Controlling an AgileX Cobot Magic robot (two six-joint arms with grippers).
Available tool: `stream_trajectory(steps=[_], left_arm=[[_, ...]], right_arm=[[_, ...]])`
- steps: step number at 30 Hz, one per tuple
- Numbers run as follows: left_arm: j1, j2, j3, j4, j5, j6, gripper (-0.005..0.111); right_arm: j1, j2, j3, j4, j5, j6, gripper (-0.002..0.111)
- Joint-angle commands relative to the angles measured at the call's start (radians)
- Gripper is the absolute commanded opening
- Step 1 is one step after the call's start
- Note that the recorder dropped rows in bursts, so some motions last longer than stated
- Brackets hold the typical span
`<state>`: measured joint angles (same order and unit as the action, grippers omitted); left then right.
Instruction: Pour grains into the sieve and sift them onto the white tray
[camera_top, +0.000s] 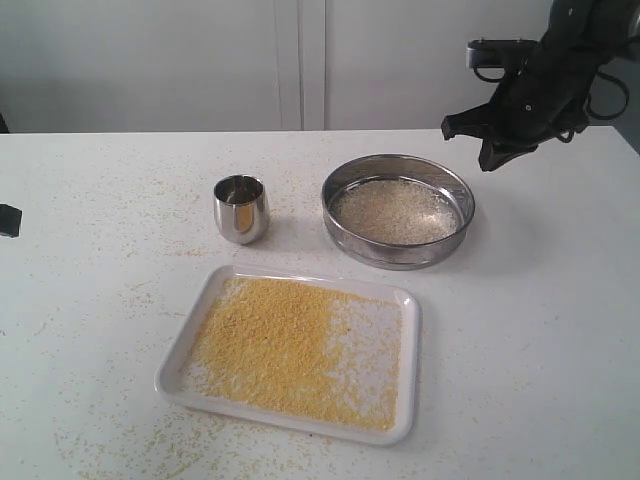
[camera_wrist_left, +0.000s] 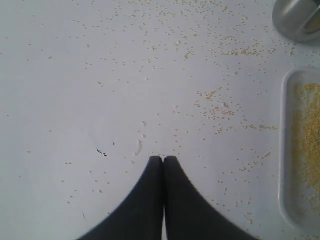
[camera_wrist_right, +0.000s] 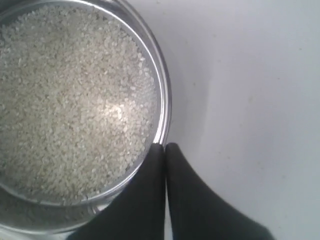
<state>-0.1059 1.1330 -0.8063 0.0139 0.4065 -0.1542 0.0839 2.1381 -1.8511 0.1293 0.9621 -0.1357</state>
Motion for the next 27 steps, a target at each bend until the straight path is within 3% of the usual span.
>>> stream_trajectory(steps=[1, 27], left_arm=[[0.004, -0.007, 0.008, -0.005, 0.005, -0.002, 0.000], [0.004, -0.007, 0.008, -0.005, 0.005, -0.002, 0.000]], right_arm=[[0.005, -0.029, -0.002, -0.013, 0.089, -0.016, 0.000], [0.009, -0.362, 0.343, -0.018, 0.076, -0.018, 0.000]])
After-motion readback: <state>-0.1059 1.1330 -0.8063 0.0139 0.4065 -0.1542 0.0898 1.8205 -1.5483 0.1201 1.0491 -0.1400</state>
